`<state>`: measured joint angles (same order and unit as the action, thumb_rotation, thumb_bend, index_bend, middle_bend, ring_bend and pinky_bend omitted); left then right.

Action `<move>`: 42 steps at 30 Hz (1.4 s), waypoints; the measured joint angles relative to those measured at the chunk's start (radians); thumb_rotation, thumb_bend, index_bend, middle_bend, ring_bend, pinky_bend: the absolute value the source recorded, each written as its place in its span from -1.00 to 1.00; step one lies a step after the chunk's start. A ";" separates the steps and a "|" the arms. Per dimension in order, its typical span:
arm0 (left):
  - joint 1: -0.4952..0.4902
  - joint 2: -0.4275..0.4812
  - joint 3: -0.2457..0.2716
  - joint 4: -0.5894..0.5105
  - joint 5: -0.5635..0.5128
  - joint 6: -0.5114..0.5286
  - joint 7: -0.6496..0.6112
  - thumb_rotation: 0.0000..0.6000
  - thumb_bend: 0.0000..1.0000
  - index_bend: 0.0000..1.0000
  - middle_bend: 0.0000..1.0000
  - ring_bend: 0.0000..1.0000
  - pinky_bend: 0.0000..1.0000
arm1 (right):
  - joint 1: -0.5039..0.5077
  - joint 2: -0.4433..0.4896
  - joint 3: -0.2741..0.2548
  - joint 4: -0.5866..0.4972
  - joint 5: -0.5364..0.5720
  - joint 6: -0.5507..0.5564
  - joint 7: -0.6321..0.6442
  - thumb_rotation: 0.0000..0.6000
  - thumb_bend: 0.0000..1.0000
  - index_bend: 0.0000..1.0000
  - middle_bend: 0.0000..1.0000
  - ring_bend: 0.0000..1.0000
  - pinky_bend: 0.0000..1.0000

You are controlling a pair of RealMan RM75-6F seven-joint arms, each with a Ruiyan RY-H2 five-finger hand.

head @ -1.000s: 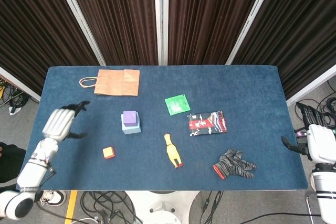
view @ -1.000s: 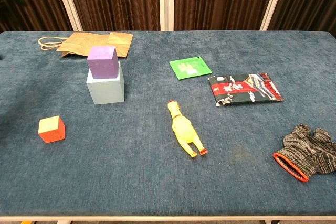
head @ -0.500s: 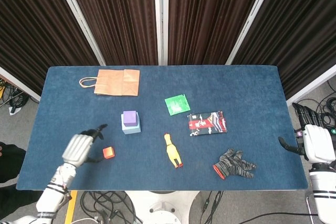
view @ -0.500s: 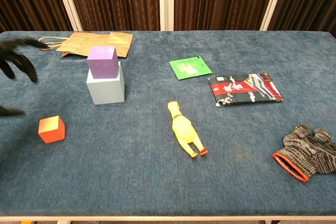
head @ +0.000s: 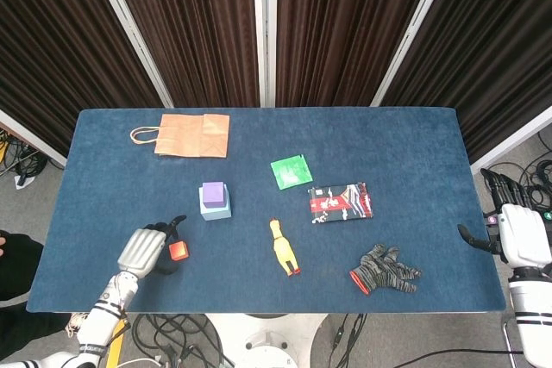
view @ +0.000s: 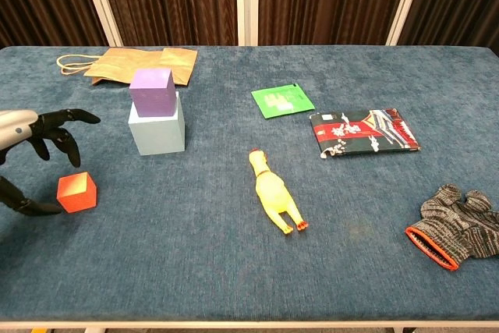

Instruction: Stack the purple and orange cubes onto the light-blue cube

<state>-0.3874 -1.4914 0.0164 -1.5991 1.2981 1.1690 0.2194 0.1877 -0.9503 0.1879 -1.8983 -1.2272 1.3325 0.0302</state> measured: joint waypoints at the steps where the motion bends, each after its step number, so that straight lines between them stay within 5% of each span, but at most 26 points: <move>1: 0.003 -0.004 -0.005 0.002 -0.005 0.005 0.004 1.00 -0.77 -0.69 -0.02 -0.37 -0.29 | 0.000 -0.001 0.000 0.000 0.000 0.000 0.000 1.00 -0.68 -0.96 -0.86 -1.00 -1.00; 25: 0.012 -0.097 -0.068 0.010 -0.146 -0.008 0.098 1.00 -0.75 -0.68 0.02 -0.37 -0.31 | -0.002 0.003 0.001 0.003 0.000 0.001 0.010 1.00 -0.68 -0.96 -0.86 -1.00 -1.00; 42: 0.020 -0.135 -0.079 0.051 -0.159 0.007 0.113 1.00 -0.64 -0.57 0.23 -0.28 -0.27 | 0.001 0.004 0.003 0.001 0.007 -0.002 0.007 1.00 -0.68 -0.96 -0.86 -1.00 -1.00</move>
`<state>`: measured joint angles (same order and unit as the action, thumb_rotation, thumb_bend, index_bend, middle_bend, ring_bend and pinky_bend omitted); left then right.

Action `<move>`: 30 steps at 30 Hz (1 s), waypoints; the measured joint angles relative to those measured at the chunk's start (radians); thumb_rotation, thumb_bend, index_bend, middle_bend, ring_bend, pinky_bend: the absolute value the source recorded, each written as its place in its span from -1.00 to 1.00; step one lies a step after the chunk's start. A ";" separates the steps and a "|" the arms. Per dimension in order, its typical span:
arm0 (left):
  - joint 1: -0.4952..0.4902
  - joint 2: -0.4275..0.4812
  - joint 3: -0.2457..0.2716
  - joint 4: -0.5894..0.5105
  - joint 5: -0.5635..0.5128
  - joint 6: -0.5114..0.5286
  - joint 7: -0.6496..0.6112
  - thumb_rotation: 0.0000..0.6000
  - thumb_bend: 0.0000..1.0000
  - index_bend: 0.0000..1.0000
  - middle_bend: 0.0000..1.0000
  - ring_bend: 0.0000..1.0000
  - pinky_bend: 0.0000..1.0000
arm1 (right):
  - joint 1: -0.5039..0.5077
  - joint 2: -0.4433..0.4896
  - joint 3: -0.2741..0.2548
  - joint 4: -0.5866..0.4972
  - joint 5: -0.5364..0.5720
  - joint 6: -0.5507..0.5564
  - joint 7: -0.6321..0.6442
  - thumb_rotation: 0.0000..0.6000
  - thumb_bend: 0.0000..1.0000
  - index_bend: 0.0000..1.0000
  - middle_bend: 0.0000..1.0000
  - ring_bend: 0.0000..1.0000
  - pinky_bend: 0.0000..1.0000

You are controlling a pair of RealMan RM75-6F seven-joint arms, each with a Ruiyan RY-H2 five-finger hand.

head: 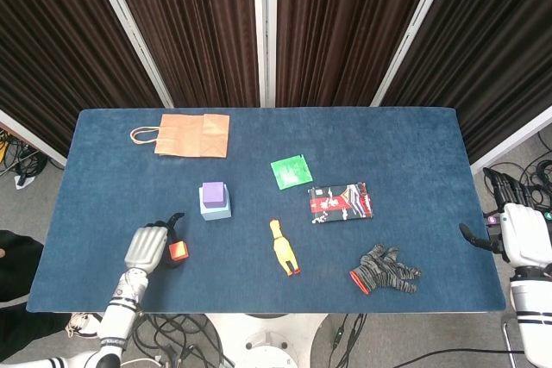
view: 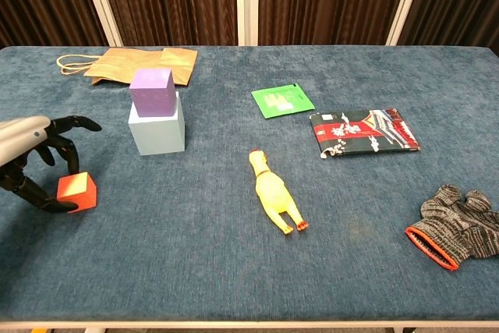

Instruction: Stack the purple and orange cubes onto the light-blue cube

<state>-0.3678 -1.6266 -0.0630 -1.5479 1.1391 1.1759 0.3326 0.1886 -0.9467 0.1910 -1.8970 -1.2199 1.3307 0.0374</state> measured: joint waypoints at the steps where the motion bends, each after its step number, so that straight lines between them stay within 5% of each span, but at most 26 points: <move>1: 0.000 -0.002 -0.001 0.003 -0.002 0.000 0.000 1.00 -0.62 -0.57 0.24 -0.28 -0.26 | 0.000 0.000 0.000 0.000 0.001 -0.001 0.001 1.00 -0.68 -0.96 -0.86 -1.00 -1.00; 18: 0.009 0.063 -0.032 -0.055 0.013 0.039 -0.003 1.00 -0.48 -0.51 0.28 -0.25 -0.25 | -0.002 0.004 0.002 0.006 0.004 -0.002 0.014 1.00 -0.68 -0.96 -0.86 -1.00 -1.00; 30: -0.051 0.282 -0.172 -0.150 0.014 0.045 0.007 1.00 -0.48 -0.51 0.28 -0.25 -0.25 | 0.002 -0.003 0.001 0.000 0.003 -0.001 -0.006 1.00 -0.68 -0.96 -0.86 -1.00 -1.00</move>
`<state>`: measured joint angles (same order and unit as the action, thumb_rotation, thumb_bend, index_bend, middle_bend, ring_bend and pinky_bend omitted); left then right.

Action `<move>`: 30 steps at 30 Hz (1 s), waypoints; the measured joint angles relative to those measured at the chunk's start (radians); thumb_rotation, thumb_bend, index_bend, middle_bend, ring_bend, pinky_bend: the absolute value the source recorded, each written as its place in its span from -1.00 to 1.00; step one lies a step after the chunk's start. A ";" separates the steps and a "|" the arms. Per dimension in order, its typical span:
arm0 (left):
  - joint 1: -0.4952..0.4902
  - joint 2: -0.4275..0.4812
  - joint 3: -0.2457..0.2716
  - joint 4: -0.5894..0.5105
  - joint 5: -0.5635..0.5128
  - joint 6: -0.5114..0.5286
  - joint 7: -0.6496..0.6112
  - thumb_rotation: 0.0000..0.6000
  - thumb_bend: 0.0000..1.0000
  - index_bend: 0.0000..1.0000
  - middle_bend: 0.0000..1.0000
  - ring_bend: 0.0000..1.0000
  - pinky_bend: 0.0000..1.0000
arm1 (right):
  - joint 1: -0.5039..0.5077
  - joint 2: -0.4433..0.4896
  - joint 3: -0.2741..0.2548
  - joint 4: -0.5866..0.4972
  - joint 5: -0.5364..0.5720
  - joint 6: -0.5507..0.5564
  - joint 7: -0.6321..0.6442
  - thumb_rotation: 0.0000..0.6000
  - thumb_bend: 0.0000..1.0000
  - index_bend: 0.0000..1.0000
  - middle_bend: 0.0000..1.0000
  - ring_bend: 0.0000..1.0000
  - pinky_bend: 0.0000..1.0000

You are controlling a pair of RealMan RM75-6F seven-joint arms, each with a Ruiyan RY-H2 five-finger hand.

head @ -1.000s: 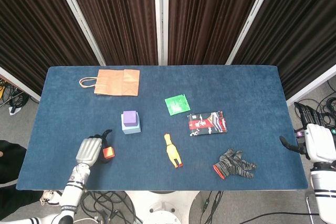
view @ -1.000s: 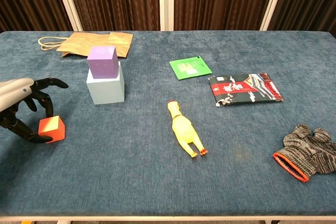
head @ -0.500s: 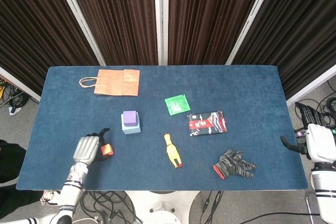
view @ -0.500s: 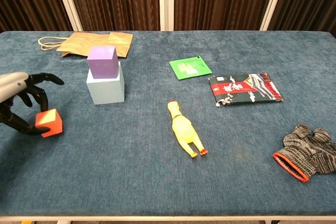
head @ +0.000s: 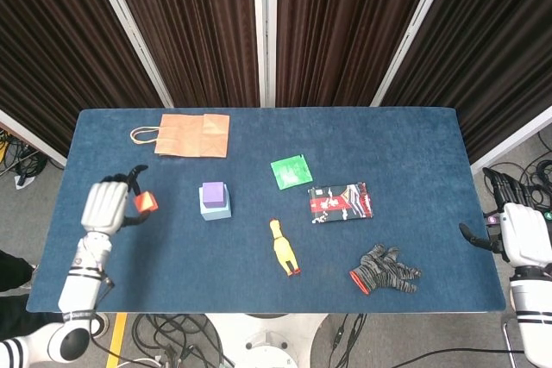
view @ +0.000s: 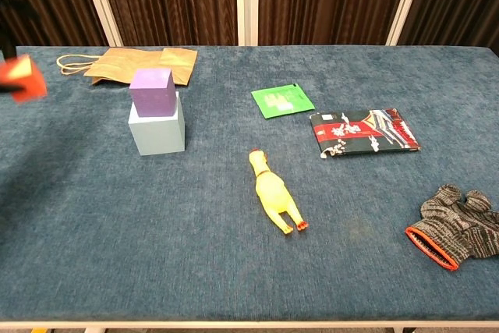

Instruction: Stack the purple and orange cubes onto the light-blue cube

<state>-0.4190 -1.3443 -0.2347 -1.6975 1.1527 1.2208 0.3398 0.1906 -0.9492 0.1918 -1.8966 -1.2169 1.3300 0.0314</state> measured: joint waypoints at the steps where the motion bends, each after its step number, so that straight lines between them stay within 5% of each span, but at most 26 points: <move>1: -0.008 0.014 -0.008 -0.006 0.000 -0.006 0.000 1.00 -0.48 -0.51 0.28 -0.25 -0.25 | 0.000 -0.001 0.000 -0.001 0.000 0.000 -0.003 1.00 -0.68 -0.96 -0.86 -1.00 -1.00; 9: -0.088 0.072 -0.047 -0.027 0.013 -0.116 -0.066 1.00 -0.48 -0.51 0.27 -0.25 -0.26 | 0.002 -0.005 -0.003 0.001 0.000 -0.002 -0.010 1.00 -0.68 -0.96 -0.86 -1.00 -1.00; 17: -0.197 0.058 -0.063 0.065 0.070 -0.233 -0.187 1.00 -0.48 -0.51 0.27 -0.25 -0.26 | 0.003 -0.009 -0.002 0.005 0.005 -0.002 -0.014 1.00 -0.68 -0.96 -0.86 -1.00 -1.00; 30: -0.262 0.030 -0.006 0.131 0.202 -0.266 -0.286 1.00 -0.48 -0.51 0.27 -0.25 -0.26 | 0.007 -0.012 -0.001 0.004 0.012 -0.005 -0.025 1.00 -0.68 -0.96 -0.86 -1.00 -1.00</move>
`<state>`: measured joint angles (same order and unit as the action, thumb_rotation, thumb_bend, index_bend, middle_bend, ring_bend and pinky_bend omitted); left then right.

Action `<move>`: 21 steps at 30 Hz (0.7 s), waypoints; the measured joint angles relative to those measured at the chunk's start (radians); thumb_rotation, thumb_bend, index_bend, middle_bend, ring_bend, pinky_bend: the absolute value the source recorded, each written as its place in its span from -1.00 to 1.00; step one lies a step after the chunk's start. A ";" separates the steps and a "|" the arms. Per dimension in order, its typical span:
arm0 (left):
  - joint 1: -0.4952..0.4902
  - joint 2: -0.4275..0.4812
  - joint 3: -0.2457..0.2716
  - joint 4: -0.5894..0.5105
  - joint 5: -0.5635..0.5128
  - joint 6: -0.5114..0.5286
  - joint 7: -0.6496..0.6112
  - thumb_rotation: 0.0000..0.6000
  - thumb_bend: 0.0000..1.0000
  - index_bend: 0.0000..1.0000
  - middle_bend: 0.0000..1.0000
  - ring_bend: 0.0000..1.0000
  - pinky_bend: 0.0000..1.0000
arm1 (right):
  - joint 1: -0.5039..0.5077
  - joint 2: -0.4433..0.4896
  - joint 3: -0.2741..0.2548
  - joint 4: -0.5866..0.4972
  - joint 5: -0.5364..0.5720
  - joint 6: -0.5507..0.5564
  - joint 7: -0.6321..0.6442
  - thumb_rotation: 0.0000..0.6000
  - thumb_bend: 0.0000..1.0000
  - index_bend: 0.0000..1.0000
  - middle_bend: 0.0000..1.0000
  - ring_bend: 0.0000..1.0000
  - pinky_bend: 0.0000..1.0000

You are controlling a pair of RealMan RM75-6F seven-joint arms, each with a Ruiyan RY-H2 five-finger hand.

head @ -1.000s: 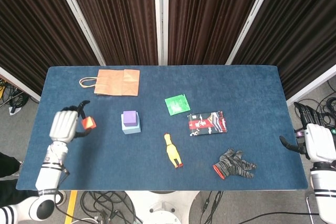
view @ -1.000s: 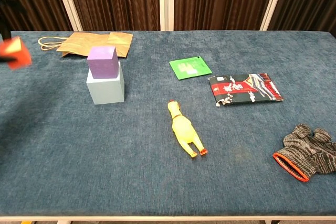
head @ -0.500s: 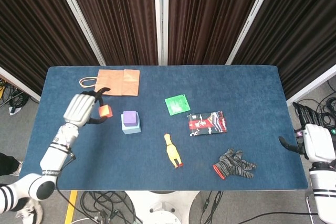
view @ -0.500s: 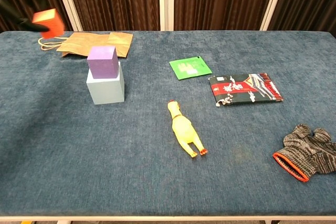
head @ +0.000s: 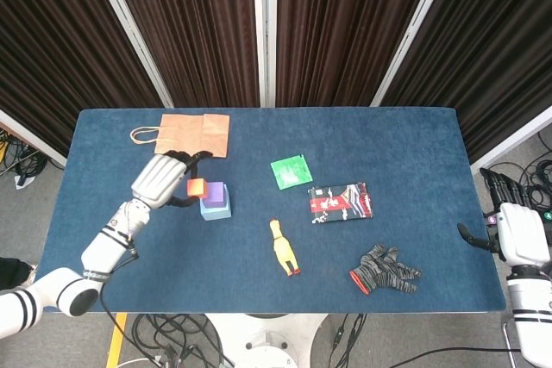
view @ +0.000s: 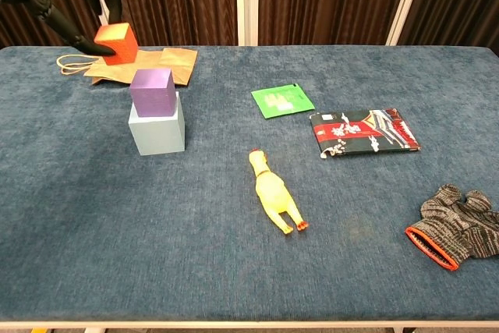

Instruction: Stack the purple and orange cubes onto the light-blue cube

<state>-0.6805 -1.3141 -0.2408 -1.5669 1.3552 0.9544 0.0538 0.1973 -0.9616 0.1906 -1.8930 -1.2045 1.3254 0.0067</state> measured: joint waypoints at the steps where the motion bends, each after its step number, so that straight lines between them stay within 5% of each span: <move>1: -0.004 -0.004 0.003 0.008 0.003 -0.001 -0.003 1.00 -0.48 -0.51 0.27 -0.25 -0.26 | 0.000 0.000 0.000 0.000 0.000 0.000 0.001 1.00 -0.68 -0.96 -0.86 -1.00 -1.00; 21: -0.082 -0.069 0.018 0.079 -0.038 -0.045 -0.005 1.00 -0.48 -0.51 0.27 -0.25 -0.26 | 0.004 0.005 0.004 0.001 0.010 -0.009 0.008 1.00 -0.68 -0.96 -0.86 -1.00 -1.00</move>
<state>-0.7625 -1.3829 -0.2229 -1.4876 1.3174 0.9096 0.0489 0.2010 -0.9570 0.1949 -1.8921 -1.1944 1.3169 0.0143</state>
